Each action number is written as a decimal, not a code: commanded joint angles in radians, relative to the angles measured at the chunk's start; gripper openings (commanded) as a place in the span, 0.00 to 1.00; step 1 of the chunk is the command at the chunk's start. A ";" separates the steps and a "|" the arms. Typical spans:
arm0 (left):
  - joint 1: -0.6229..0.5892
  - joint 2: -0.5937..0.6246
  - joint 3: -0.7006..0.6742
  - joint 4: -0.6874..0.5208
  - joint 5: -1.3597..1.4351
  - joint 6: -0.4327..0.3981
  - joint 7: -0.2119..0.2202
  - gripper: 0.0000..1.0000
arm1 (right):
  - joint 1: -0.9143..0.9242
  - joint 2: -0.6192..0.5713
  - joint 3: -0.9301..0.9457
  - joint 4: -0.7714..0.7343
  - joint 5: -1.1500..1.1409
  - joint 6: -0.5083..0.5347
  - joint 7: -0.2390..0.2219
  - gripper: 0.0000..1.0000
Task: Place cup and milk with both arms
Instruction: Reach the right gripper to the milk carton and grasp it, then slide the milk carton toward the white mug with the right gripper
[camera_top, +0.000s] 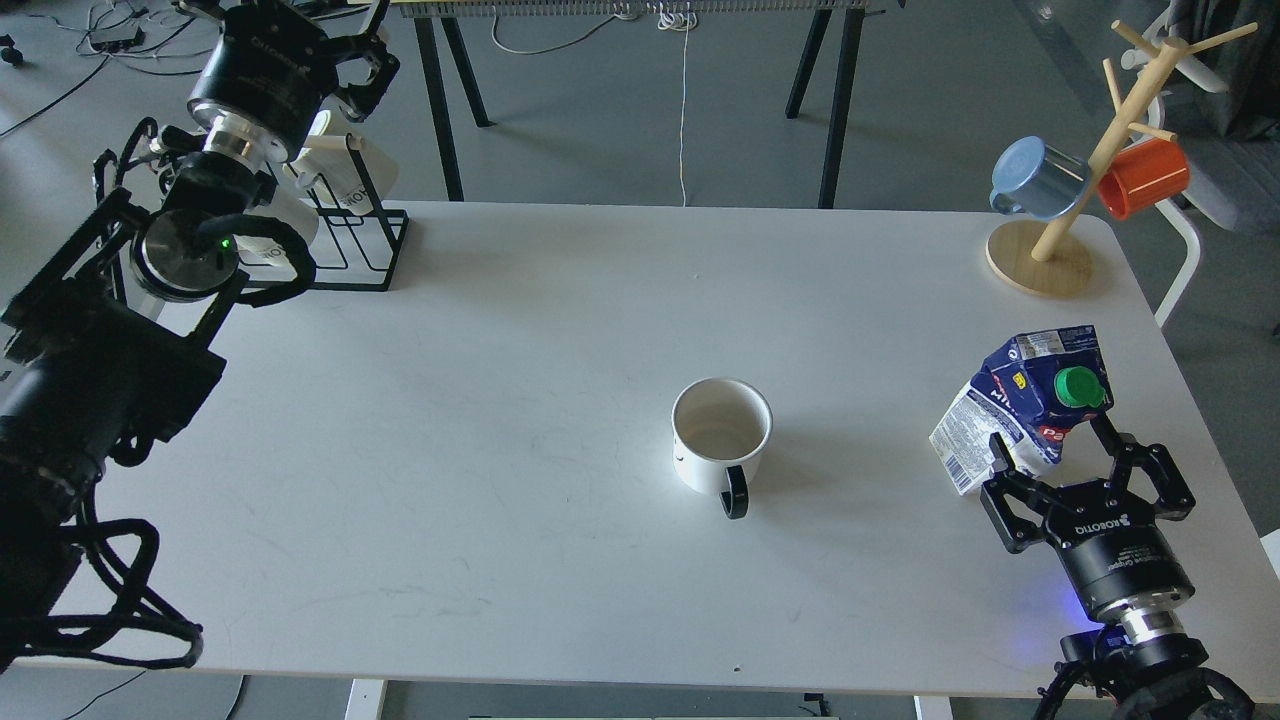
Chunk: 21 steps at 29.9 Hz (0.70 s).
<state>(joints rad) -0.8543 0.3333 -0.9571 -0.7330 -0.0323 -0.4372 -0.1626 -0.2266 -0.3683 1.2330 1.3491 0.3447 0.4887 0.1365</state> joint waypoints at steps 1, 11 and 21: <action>-0.003 -0.003 0.000 0.021 0.000 0.000 0.000 0.99 | 0.030 0.009 -0.004 -0.031 -0.021 0.000 0.000 0.75; -0.009 -0.003 0.017 0.023 0.002 0.011 -0.005 0.99 | 0.018 0.049 -0.010 -0.033 -0.024 0.000 0.000 0.18; -0.043 0.006 0.018 0.038 0.008 0.025 -0.003 0.99 | 0.007 0.114 -0.078 0.036 -0.026 0.000 0.000 0.13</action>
<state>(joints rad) -0.8854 0.3300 -0.9392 -0.6976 -0.0249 -0.4138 -0.1682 -0.2191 -0.2840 1.1966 1.3542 0.3195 0.4887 0.1368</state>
